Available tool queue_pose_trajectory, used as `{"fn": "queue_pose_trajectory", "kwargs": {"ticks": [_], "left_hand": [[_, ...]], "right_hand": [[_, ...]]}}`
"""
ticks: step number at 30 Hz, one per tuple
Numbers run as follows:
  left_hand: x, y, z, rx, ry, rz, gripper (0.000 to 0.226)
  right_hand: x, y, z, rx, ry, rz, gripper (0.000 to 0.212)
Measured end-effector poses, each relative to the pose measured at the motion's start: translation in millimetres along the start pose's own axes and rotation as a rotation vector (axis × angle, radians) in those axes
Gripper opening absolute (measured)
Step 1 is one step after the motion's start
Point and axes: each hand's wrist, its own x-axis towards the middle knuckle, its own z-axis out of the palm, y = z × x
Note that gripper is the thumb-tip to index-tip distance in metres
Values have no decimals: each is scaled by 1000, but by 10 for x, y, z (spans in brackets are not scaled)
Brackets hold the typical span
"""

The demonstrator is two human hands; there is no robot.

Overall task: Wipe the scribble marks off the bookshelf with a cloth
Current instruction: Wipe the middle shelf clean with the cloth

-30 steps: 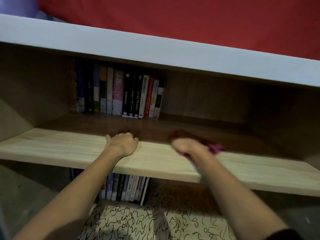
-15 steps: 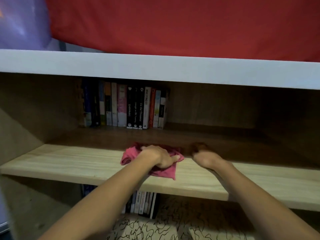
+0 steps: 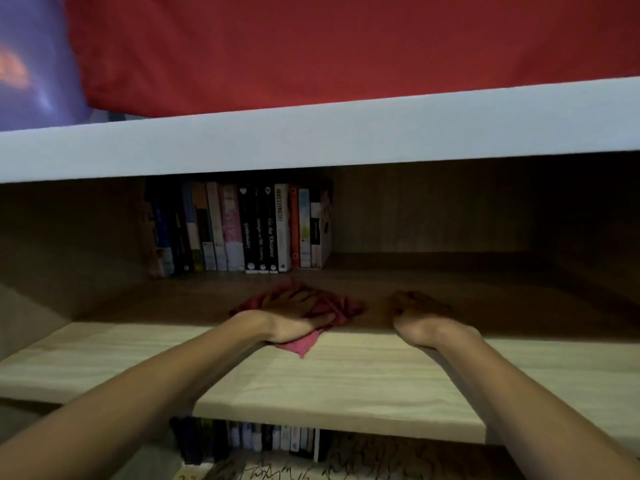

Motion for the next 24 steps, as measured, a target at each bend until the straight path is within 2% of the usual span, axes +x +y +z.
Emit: {"fn": "queue_pose_trajectory", "kwargs": {"ticks": [2,5,6,8,13,17,20,22,23,24], "left_hand": [[148,-76,-11,-9,16,2,74],[529,-163,-46,-30,85,-66,104],[609,-141,-78,-34,87,-113,104],[762,-65,-94,-43,59,-186,88],[388,14,-40,3,44,-103,82],[-70,68,-16,-15,-31,15,64],[24,-10,-76,-7,-33,-7,90],[202,-30,-139,-26,23,-48,108],[295,-12,-161,-27,38,-95,107],[374,33,-179,-23,34,-150,96]], "right_hand": [[62,106,-9,-7,-44,-22,50],[104,150,13,-23,-54,-36,51],[106,138,25,-26,-50,-42,50],[90,145,30,-37,-38,-48,50],[109,172,35,-28,-45,-51,51],[140,162,60,-17,-52,-36,51],[154,169,60,-25,-50,-41,52],[148,171,48,-21,-59,-40,52],[146,170,38,-25,-62,-42,52],[143,168,32,-27,-63,-43,52]]}}
